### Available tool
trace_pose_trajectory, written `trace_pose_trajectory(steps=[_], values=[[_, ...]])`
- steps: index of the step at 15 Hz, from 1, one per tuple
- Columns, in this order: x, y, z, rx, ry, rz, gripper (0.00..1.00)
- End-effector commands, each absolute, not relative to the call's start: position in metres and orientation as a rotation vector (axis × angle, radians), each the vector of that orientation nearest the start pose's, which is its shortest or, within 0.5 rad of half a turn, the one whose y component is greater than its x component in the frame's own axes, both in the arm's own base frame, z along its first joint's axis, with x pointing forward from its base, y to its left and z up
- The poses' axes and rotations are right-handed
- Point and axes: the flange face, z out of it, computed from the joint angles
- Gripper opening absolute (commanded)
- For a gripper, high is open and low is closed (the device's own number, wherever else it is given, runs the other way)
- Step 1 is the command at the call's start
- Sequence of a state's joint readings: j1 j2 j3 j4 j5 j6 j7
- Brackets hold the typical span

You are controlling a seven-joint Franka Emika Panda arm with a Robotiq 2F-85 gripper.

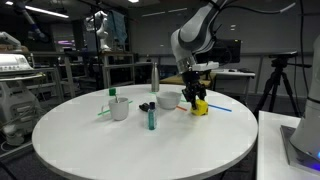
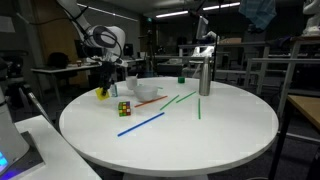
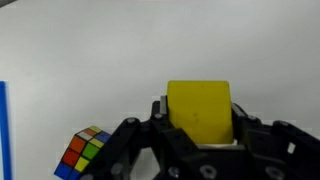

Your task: Put the yellow cube in the bowl

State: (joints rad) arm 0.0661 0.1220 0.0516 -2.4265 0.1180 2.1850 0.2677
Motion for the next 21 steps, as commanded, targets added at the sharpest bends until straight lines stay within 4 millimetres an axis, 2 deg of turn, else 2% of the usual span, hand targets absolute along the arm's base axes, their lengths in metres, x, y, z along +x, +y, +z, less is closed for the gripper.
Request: trace_pose_trajectory(steps=[1, 4, 13, 16, 21], values=[[0.456, 0.051, 0.266, -3.101, 0.422, 0.475, 0.31], [0.474, 0.044, 0.277, -3.145, 0.467, 0.407, 0.31], [0.546, 0.036, 0.298, -3.234, 0.499, 0.393, 0.31], [0.57, 0.031, 0.296, -3.242, 0.51, 0.412, 0.31], [0.605, 0.011, 0.282, -3.254, 0.562, 0.493, 0.31]])
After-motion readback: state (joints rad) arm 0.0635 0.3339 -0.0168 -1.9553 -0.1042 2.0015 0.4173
